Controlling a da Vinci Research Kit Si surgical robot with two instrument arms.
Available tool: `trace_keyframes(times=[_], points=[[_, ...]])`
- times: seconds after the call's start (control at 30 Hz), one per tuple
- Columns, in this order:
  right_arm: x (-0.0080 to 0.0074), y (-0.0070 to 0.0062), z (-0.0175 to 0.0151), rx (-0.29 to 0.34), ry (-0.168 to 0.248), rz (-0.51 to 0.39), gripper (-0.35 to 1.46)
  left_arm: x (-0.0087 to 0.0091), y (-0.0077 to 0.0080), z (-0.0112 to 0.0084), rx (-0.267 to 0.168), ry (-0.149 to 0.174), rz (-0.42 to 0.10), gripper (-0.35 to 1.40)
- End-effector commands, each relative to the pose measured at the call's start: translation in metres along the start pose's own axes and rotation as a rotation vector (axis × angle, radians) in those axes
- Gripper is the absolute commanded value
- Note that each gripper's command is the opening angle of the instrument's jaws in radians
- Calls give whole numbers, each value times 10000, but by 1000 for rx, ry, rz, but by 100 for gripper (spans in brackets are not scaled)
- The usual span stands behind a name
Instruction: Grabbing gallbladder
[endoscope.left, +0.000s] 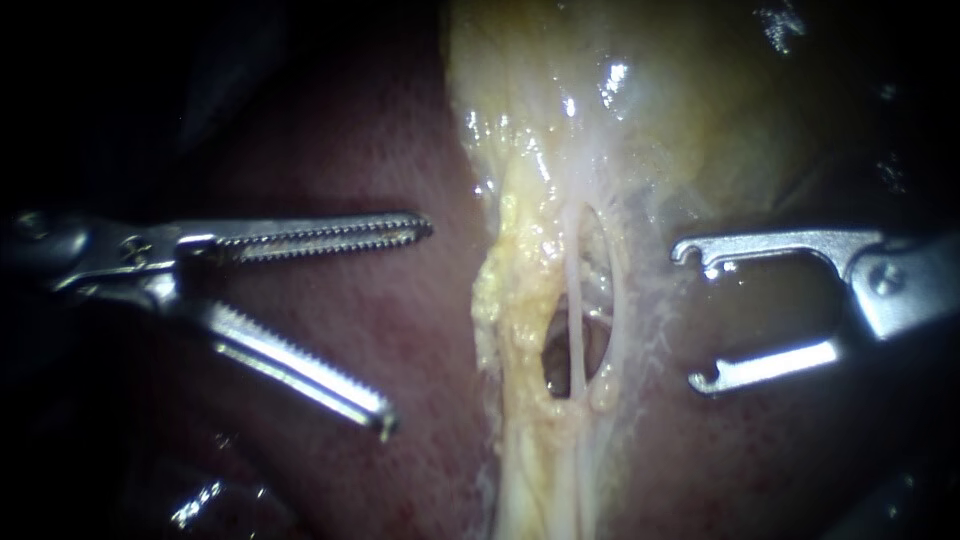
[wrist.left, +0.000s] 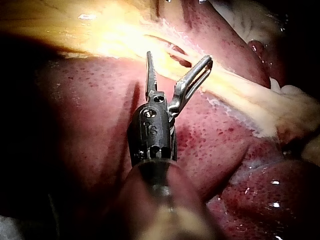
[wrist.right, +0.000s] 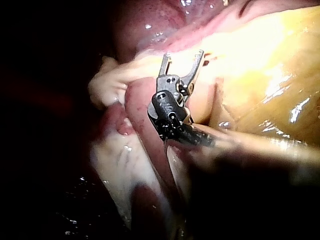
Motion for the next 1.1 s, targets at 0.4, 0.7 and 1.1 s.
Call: trace_keyframes(times=[0.4,0.7,1.1], points=[[0,0,0,0,0,0,57,-5,7,0,-1,-2,-4,84],[0,0,0,0,0,0,56,-1,17,19,-13,30,-3,77],[0,0,0,0,0,0,56,41,27,55,-37,103,-65,67]])
